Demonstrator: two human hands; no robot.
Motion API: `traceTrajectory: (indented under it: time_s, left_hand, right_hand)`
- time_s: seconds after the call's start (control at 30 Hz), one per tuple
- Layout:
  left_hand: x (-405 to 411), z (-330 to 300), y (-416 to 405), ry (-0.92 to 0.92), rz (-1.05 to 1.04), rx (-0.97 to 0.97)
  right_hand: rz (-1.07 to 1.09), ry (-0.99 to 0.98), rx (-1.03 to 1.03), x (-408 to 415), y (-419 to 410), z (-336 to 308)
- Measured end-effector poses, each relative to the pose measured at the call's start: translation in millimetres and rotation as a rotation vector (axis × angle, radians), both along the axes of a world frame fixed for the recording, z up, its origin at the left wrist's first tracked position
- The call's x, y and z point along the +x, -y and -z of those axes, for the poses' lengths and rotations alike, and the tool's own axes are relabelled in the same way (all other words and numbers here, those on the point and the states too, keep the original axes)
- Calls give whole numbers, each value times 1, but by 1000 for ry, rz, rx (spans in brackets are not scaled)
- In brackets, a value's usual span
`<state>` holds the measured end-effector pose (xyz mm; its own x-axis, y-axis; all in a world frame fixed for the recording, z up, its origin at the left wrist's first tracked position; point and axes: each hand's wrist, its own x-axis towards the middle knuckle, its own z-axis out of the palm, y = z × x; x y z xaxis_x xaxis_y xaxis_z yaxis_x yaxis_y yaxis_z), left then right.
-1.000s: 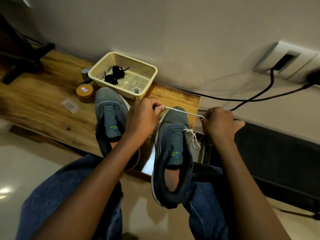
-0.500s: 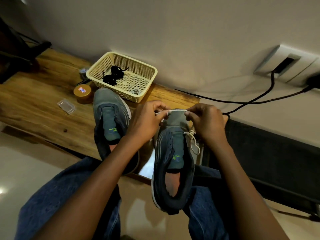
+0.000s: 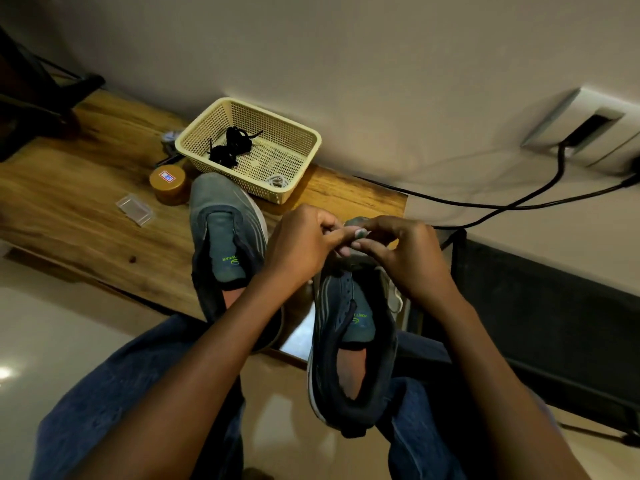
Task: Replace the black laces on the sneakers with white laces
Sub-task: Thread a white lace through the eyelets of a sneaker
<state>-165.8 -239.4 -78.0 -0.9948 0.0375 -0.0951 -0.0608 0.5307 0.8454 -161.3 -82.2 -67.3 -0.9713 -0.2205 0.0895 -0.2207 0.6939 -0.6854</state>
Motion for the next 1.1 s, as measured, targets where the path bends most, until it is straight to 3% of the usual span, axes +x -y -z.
traceTrajectory:
  time_s: [0.2, 0.27, 0.37, 0.43, 0.57, 0.8, 1.1]
  left_hand:
    - [1, -2, -4, 195, 72, 262]
    - [3, 1, -5, 213, 43, 175]
    - [9, 3, -4, 204, 14, -188]
    - [15, 4, -5, 296, 40, -301]
    - [24, 8, -14, 411, 82, -343]
    - [21, 9, -11, 326, -4, -305]
    - [21, 11, -8, 305, 7, -268]
  right_hand:
    - [49, -50, 32, 2, -6, 4]
    - [96, -6, 80, 0, -10, 6]
    - [97, 105, 110, -1, -13, 7]
    - [58, 162, 112, 1, -12, 7]
    - [66, 236, 131, 4, -9, 8]
    - [46, 237, 253, 8, -1, 16]
    - [197, 177, 280, 15, 12, 35]
